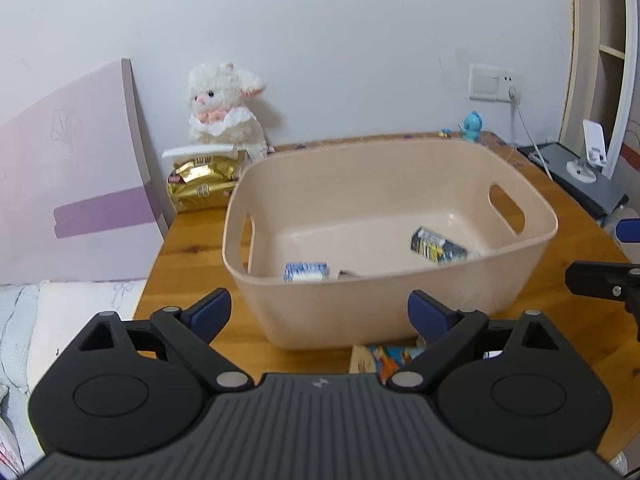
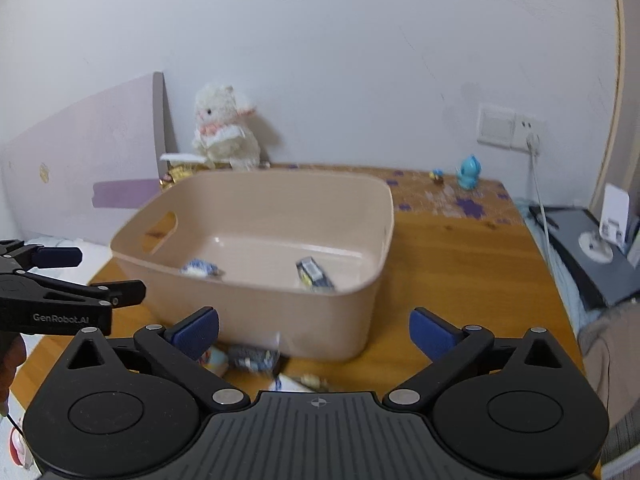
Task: Organize objects
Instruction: 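Lift both items into the basket and open both tools to release them, then grasp the white box with the right tool while the left grasps the cartoon tissue pack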
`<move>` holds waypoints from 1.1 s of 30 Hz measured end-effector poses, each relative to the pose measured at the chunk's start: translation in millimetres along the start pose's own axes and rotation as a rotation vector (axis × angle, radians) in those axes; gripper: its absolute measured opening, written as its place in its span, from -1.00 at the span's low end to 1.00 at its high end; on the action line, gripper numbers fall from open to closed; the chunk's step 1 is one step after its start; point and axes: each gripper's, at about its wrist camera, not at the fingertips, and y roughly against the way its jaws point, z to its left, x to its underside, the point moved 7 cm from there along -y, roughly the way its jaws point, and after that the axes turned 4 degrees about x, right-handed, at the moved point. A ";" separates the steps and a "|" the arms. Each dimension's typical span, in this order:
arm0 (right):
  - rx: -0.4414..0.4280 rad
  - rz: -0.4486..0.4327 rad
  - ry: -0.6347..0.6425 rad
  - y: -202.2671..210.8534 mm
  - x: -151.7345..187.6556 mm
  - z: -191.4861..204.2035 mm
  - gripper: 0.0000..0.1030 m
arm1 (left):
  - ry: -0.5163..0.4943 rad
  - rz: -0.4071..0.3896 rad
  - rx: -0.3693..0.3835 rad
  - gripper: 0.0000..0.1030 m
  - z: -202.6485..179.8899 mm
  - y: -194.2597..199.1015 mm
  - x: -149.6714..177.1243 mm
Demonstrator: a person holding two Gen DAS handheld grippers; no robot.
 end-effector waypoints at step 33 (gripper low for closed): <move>0.120 0.209 -0.038 -91.6 90.4 24.5 0.80 | 0.094 0.247 0.141 0.84 -14.7 -94.8 72.4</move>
